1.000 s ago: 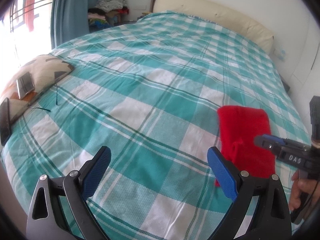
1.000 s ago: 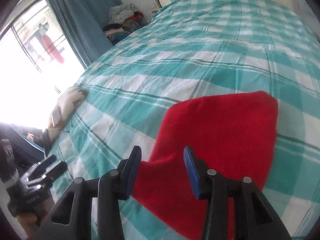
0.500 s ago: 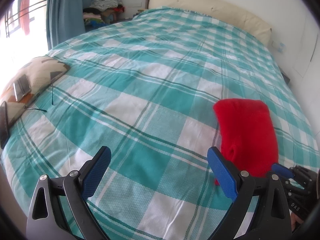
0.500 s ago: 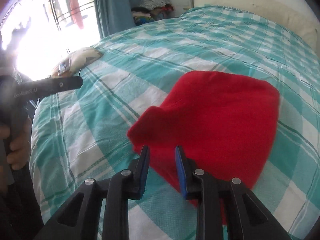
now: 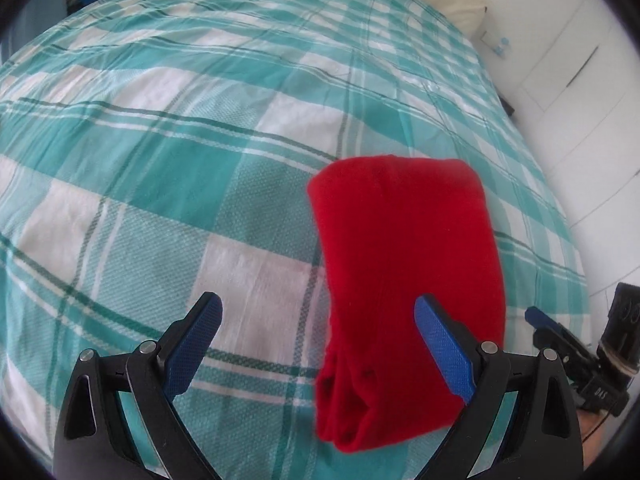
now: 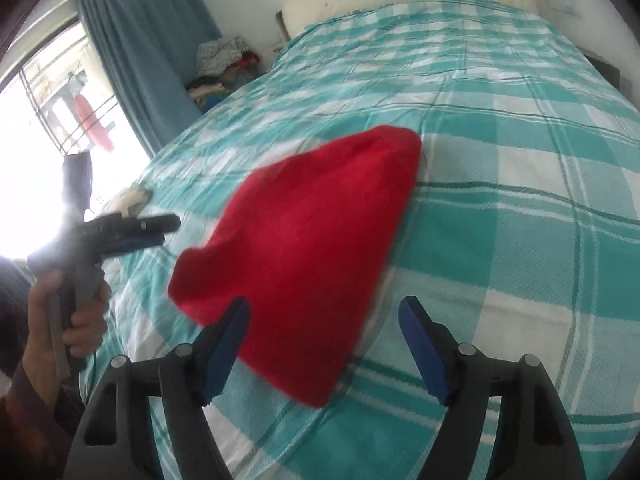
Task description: Fold small clothes
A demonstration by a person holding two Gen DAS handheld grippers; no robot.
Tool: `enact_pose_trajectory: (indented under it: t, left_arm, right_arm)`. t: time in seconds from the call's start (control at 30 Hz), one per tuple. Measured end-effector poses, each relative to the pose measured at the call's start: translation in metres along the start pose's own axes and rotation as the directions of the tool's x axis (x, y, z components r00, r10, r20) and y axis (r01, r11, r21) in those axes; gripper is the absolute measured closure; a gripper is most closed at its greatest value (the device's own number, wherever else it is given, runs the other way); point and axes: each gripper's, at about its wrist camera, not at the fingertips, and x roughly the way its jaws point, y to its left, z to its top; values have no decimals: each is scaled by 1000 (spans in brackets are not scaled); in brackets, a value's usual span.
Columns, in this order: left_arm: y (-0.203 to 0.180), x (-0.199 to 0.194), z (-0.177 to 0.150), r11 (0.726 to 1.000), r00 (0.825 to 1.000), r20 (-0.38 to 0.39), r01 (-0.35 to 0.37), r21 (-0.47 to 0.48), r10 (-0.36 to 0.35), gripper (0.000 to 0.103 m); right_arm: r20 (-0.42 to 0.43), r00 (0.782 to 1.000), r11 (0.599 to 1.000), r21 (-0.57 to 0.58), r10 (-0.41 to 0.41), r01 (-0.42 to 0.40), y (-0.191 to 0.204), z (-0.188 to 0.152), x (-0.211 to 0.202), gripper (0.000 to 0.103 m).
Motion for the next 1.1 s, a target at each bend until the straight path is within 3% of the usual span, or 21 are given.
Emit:
enact_pose_trajectory:
  t: [0.1, 0.23, 0.27, 0.3, 0.33, 0.37, 0.43, 0.53, 0.73, 0.8, 0.9, 0.97, 1.03, 1.07, 1.1]
  left_arm:
    - [-2, 25, 1, 999, 998, -27, -49, 16, 49, 5]
    - [-9, 40, -6, 999, 998, -66, -9, 42, 11, 5]
    - [-16, 42, -8, 998, 998, -66, -12, 67, 16, 6]
    - [-20, 43, -9, 995, 997, -68, -25, 92, 31, 23]
    - [-26, 46, -10, 994, 997, -81, -5, 111, 14, 63]
    - [-32, 47, -12, 994, 995, -98, 27, 106, -16, 75]
    - [-40, 37, -11, 992, 998, -50, -37, 124, 44, 84]
    - [-41, 15, -5, 994, 999, 3, -33, 106, 33, 85]
    - [-38, -57, 18, 995, 983, 180, 28, 92, -45, 86]
    - [-38, -68, 20, 995, 978, 203, 36, 98, -55, 85]
    - [-33, -42, 15, 994, 993, 112, 18, 106, -30, 80]
    - [-24, -8, 2, 995, 999, 9, -32, 96, 31, 75]
    - [-17, 5, -13, 989, 993, -33, -106, 99, 110, 72]
    - [-16, -1, -18, 988, 993, -6, -116, 102, 117, 65]
    - [-17, -12, -19, 984, 990, 35, -143, 106, 140, 47]
  right_arm:
    - [-16, 999, 988, 145, 52, -49, -25, 16, 32, 27]
    - [-47, 989, 961, 247, 139, -123, -36, 18, 75, 28]
    - [-42, 992, 971, 215, 119, -107, -30, 19, 78, 38]
    - [-55, 996, 987, 153, 66, -57, -20, 22, 80, 49]
    - [-63, 998, 997, 70, -12, 16, -6, 23, 81, 66]
    - [-49, 994, 996, -23, -93, 92, 11, 23, 80, 72]
    - [6, 976, 958, -193, -217, 214, 48, 22, 77, 79]
    - [102, 960, 913, -299, -260, 279, 82, 23, 62, 82]
    - [258, 949, 918, -303, -180, 257, 112, 50, 15, 82]
    - [275, 949, 925, -298, -155, 237, 115, 58, 5, 82]
    - [204, 968, 948, -251, -148, 197, 104, 61, 19, 82]
    - [79, 983, 965, -195, -164, 177, 80, 51, 44, 78]
    - [-34, 978, 968, -152, -208, 200, 57, 30, 62, 73]
    - [-55, 972, 966, -134, -229, 220, 47, 20, 63, 71]
    - [-40, 976, 971, -114, -215, 209, 40, 12, 55, 66]
